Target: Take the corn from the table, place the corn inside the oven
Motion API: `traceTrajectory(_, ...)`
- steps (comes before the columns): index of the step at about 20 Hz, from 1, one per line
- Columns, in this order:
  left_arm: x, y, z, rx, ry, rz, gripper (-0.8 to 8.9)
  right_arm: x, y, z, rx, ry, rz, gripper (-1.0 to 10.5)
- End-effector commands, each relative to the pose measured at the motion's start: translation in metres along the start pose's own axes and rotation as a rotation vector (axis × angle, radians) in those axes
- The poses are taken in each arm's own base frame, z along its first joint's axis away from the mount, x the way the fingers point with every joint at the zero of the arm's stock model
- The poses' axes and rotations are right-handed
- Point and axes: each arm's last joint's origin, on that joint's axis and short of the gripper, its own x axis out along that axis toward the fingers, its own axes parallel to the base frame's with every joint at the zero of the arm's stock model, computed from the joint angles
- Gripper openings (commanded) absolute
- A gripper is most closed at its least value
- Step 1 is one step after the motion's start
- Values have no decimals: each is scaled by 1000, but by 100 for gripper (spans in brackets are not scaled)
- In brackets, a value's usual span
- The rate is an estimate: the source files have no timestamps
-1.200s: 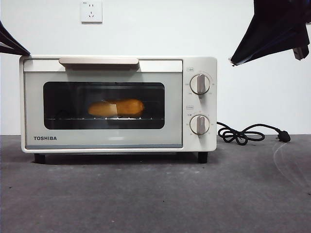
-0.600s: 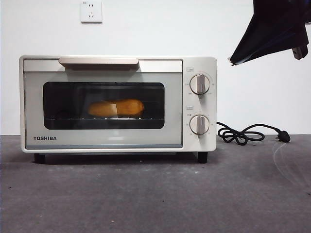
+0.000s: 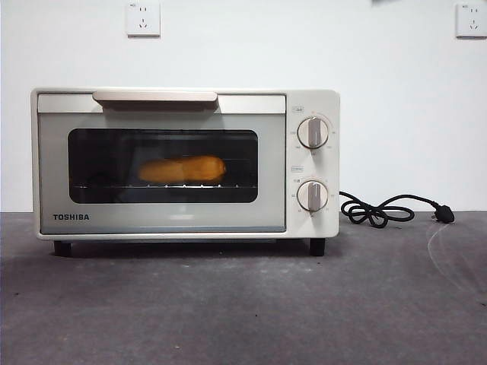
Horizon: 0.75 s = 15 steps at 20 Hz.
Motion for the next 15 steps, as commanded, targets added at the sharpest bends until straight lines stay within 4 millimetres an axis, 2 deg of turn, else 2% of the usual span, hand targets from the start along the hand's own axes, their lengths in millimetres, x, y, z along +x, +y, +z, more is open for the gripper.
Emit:
traceTrajectory(1, -1, -2, -10, -18, 12, 0, -8, -13, 17, -2, -6, -48, 21, -12)
traceTrajectory(4, 4, 0, -24, -39, 33, -1, -8, -26, 32, -4, -35, -82, -14, -12)
traceTrajectory(7, 11, 4, -32, -59, 60, -2, -8, -28, 35, -6, -39, -78, -34, -12)
traceTrajectory(15, 13, 5, -33, -64, 54, -4, -8, -28, 35, -7, -33, -71, -34, -11)
